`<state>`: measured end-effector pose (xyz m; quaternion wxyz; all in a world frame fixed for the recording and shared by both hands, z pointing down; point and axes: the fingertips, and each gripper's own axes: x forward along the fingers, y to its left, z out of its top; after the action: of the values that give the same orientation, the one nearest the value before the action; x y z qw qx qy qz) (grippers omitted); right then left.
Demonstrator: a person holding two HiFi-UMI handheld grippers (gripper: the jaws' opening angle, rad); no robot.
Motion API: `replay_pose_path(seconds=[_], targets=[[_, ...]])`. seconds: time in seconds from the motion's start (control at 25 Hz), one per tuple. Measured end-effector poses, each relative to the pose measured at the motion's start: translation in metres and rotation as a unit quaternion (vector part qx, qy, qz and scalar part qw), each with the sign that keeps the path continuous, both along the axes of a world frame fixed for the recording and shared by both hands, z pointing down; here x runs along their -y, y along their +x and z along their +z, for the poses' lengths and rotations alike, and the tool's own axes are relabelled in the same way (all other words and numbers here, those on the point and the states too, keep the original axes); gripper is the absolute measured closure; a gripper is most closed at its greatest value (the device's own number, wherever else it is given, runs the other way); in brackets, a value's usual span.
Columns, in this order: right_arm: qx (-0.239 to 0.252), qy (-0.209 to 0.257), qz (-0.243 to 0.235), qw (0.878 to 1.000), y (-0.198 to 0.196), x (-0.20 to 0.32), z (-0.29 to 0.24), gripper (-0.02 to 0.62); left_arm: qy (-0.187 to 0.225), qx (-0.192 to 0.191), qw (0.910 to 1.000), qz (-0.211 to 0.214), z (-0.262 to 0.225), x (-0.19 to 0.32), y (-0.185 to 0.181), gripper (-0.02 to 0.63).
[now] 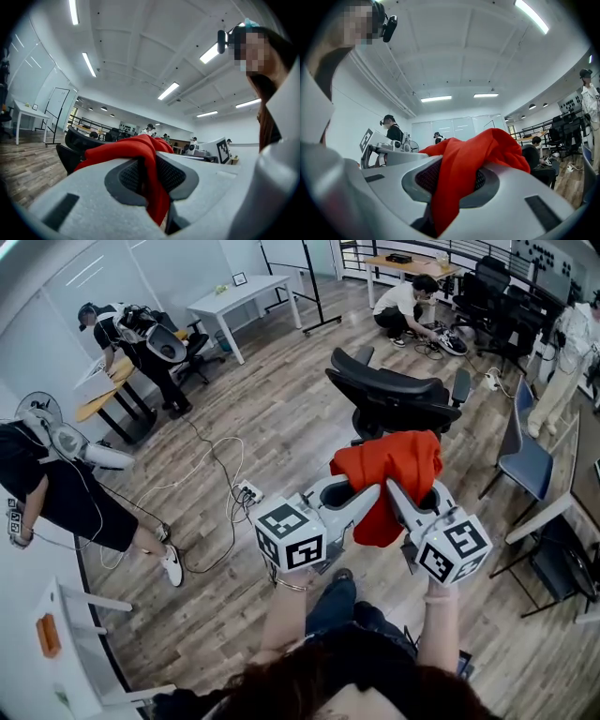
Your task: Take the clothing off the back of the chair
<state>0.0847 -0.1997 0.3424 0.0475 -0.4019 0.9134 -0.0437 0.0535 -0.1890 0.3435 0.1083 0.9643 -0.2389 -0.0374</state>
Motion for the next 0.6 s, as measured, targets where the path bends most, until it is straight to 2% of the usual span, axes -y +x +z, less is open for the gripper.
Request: replay_pose_path(seconds=[0.36,0.6], targets=[[0.001,0.007,0.009,1.0,0.006,-0.01,-0.006,0.508,0.01,0.015,0.9998,0.005,-0.006,-0.009,0.007,0.535],[0.002,0.009,0.013,1.0,-0.003,-0.014,-0.011,0.508,0.018,0.017,0.9997,0.009,-0.012,-0.013,-0.002,0.535]])
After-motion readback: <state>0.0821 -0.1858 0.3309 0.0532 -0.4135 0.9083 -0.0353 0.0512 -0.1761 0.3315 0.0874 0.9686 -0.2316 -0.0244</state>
